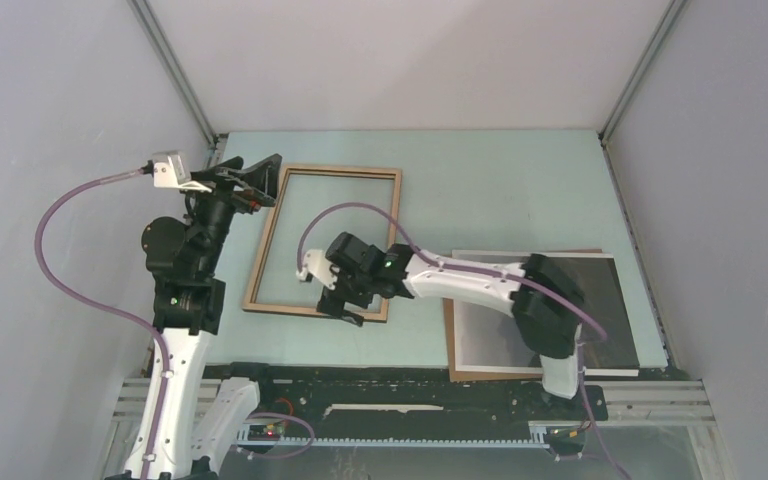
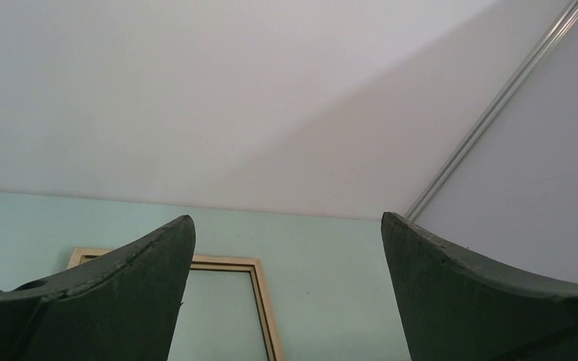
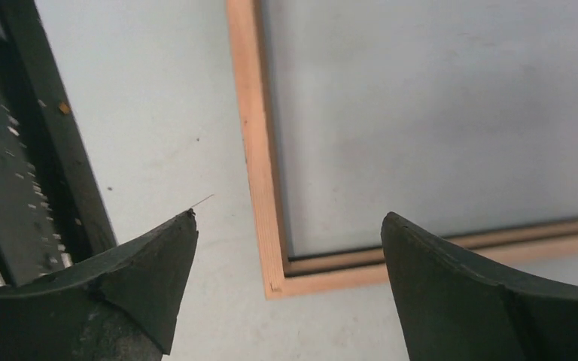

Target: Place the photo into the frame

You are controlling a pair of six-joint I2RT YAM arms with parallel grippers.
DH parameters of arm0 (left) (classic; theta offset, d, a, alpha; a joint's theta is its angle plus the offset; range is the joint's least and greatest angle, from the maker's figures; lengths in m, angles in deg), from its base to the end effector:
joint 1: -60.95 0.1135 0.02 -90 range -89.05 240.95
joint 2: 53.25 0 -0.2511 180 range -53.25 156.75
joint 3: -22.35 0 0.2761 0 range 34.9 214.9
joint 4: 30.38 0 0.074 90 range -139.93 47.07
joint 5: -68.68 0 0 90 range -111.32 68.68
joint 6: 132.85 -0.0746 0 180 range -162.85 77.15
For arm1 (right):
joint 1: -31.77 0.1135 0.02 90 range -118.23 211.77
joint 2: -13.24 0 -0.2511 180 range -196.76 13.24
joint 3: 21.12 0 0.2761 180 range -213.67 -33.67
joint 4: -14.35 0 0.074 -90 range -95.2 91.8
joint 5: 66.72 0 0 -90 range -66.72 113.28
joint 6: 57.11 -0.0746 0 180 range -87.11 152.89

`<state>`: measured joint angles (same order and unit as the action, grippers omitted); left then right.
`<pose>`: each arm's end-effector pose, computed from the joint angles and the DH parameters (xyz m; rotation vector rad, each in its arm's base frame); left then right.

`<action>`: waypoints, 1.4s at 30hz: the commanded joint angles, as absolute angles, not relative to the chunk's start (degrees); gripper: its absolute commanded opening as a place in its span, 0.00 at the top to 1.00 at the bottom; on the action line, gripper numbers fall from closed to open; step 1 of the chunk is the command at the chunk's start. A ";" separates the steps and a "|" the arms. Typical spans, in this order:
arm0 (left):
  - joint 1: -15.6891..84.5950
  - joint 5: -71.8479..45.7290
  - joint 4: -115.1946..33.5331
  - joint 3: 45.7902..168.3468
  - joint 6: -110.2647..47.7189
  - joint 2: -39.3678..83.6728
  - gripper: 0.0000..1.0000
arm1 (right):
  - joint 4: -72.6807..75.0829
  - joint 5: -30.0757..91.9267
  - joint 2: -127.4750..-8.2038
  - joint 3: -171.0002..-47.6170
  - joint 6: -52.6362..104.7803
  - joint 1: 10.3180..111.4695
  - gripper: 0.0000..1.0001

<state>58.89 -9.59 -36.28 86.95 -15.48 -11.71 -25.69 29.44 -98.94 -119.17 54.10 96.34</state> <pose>0.2259 -0.0233 0.4315 -0.1071 1.2944 -0.5707 0.1943 0.4272 0.1585 -1.7784 1.8489 0.4346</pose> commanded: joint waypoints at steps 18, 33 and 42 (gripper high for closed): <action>49.25 -4.16 -35.28 87.85 -12.02 0.18 0.00 | -52.60 -1.48 -50.63 -88.88 -17.02 94.34 0.00; 34.48 4.90 -43.84 95.15 -12.77 21.71 0.00 | -42.06 17.58 -35.49 -71.59 -20.56 60.04 0.04; 27.40 -3.60 -49.17 99.03 -15.89 33.15 0.02 | -38.96 19.32 -37.21 -68.06 -15.79 44.98 0.06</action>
